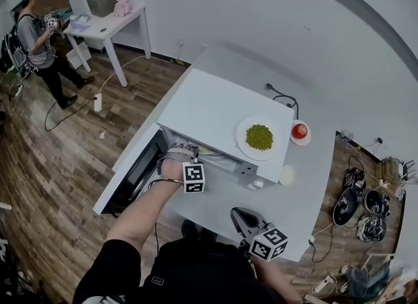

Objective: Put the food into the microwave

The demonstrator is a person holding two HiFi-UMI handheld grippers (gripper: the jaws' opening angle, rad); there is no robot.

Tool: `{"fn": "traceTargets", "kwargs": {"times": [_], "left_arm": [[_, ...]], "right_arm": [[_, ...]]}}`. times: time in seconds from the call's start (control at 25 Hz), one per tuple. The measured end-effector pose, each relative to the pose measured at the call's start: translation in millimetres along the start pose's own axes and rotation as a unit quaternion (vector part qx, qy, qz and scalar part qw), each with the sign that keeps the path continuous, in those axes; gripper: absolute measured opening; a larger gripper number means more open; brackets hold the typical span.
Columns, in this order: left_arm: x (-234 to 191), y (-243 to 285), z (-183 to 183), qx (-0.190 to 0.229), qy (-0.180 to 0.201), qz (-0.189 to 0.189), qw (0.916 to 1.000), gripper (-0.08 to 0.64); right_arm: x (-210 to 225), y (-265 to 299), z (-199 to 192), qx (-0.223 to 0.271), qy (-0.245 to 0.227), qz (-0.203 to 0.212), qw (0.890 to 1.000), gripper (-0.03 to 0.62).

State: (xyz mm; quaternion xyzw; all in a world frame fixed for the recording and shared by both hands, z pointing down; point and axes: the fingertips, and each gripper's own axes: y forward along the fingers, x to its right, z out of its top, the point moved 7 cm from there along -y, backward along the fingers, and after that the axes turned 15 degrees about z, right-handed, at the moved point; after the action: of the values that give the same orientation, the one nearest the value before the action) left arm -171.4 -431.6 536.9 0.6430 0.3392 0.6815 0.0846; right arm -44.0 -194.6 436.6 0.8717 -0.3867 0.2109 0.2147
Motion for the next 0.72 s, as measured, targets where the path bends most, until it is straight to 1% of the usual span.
{"fn": "traceTargets", "kwargs": {"times": [0.12, 0.24, 0.32, 0.36, 0.4, 0.48, 0.6, 0.68, 0.72], "left_arm": [[-1.7, 12.5, -1.5, 0.009, 0.004, -0.008, 0.9999, 0.044], [2.3, 20.4, -1.8, 0.007, 0.017, -0.039, 0.9991, 0.044], [0.6, 21.9, -1.5, 0.000, 0.012, -0.062, 0.9980, 0.046], [-1.4, 21.4, -0.9, -0.003, 0.008, -0.069, 0.9976, 0.064], [-3.6, 20.6, -0.1, -0.003, 0.004, -0.071, 0.9975, 0.104], [-7.6, 17.7, 1.7, 0.000, 0.002, -0.062, 0.9981, 0.151], [-13.8, 6.0, 2.2, 0.012, -0.003, -0.020, 0.9997, 0.158], [-18.4, -8.3, 1.6, 0.021, -0.026, 0.010, 0.9994, 0.157], [-20.2, -16.6, 2.0, 0.025, -0.049, 0.016, 0.9984, 0.156]], "right_arm": [[-2.5, 3.0, -2.1, 0.002, 0.004, -0.015, 1.000, 0.014], [-9.4, 3.7, -3.1, 0.007, 0.006, -0.029, 1.000, 0.014], [-13.1, 2.6, -3.4, 0.007, 0.006, -0.037, 0.999, 0.014], [-14.4, 1.3, -3.2, 0.007, 0.006, -0.042, 0.999, 0.014], [-15.3, -0.2, -2.8, 0.007, 0.005, -0.046, 0.999, 0.014], [-16.8, -3.1, -1.6, 0.011, 0.005, -0.055, 0.998, 0.014], [-21.1, -5.8, 0.9, 0.020, 0.001, -0.059, 0.998, 0.014], [-24.1, -7.8, 3.5, 0.026, -0.005, -0.057, 0.998, 0.014], [-24.9, -9.4, 5.1, 0.028, -0.009, -0.056, 0.998, 0.014]]}}
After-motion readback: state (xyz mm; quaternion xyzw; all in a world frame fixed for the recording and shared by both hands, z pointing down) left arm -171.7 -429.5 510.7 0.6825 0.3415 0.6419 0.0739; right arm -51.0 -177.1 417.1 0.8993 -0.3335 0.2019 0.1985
